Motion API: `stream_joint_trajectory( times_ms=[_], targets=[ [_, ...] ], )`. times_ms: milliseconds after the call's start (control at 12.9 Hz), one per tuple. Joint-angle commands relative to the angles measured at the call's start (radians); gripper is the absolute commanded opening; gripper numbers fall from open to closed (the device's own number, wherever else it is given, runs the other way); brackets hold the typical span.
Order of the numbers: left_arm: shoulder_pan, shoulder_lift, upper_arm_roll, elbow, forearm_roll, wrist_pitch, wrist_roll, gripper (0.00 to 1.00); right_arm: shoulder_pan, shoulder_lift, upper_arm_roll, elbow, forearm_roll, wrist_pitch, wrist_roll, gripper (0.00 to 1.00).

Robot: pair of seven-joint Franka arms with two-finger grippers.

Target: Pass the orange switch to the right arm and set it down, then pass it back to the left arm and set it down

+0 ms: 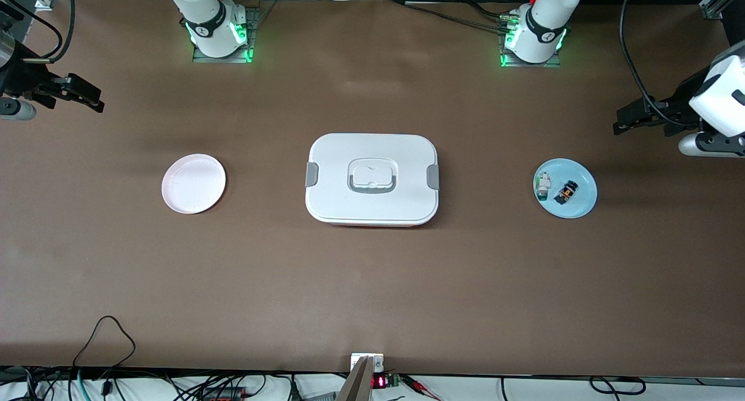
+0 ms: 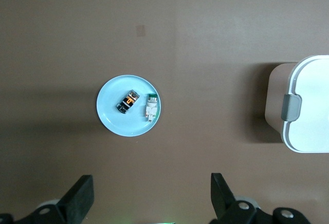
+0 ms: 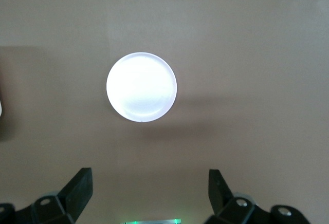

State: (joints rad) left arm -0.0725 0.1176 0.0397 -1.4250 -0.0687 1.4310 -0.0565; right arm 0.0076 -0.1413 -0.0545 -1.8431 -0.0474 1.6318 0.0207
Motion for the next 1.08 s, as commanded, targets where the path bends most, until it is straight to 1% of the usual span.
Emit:
stream_joint_trajectory(
  times_ms=[0,155,309,464,541,696,850,928,1005],
  targets=[
    [0.048,0.023,0.002,-0.008,0.033,-0.020,-0.011,1.00,-0.003,-0.023,-0.002,-0.016,0.014,-0.012,-0.002,1.00],
    [0.062,0.059,0.000,-0.021,0.090,-0.020,-0.014,1.00,-0.003,-0.023,-0.002,-0.016,0.014,-0.013,-0.002,1.00],
    [0.068,0.089,0.000,-0.047,0.102,-0.015,-0.035,1.00,-0.003,-0.023,-0.002,-0.016,0.014,-0.013,-0.002,1.00],
    [0.068,0.134,0.000,-0.063,0.127,0.005,-0.142,1.00,-0.003,-0.023,-0.002,-0.015,0.012,-0.013,-0.002,1.00],
    [0.079,0.145,-0.001,-0.089,0.125,0.026,-0.144,1.00,-0.003,-0.024,-0.002,-0.015,0.006,-0.013,-0.004,1.00],
    [0.092,0.145,-0.001,-0.178,0.119,0.129,-0.210,1.00,-0.003,-0.024,-0.002,-0.013,0.003,-0.013,-0.002,1.00],
    [0.092,0.184,-0.001,-0.215,0.125,0.207,-0.345,1.00,-0.003,-0.026,-0.002,-0.013,0.001,-0.017,-0.002,1.00],
    [0.096,0.188,-0.003,-0.250,0.113,0.271,-0.377,1.00,-0.003,-0.026,-0.002,-0.012,0.000,-0.023,0.001,1.00],
    [0.108,0.176,-0.004,-0.311,0.081,0.354,-0.419,1.00,-0.003,-0.026,-0.002,-0.011,0.000,-0.023,0.001,1.00]
  ],
)
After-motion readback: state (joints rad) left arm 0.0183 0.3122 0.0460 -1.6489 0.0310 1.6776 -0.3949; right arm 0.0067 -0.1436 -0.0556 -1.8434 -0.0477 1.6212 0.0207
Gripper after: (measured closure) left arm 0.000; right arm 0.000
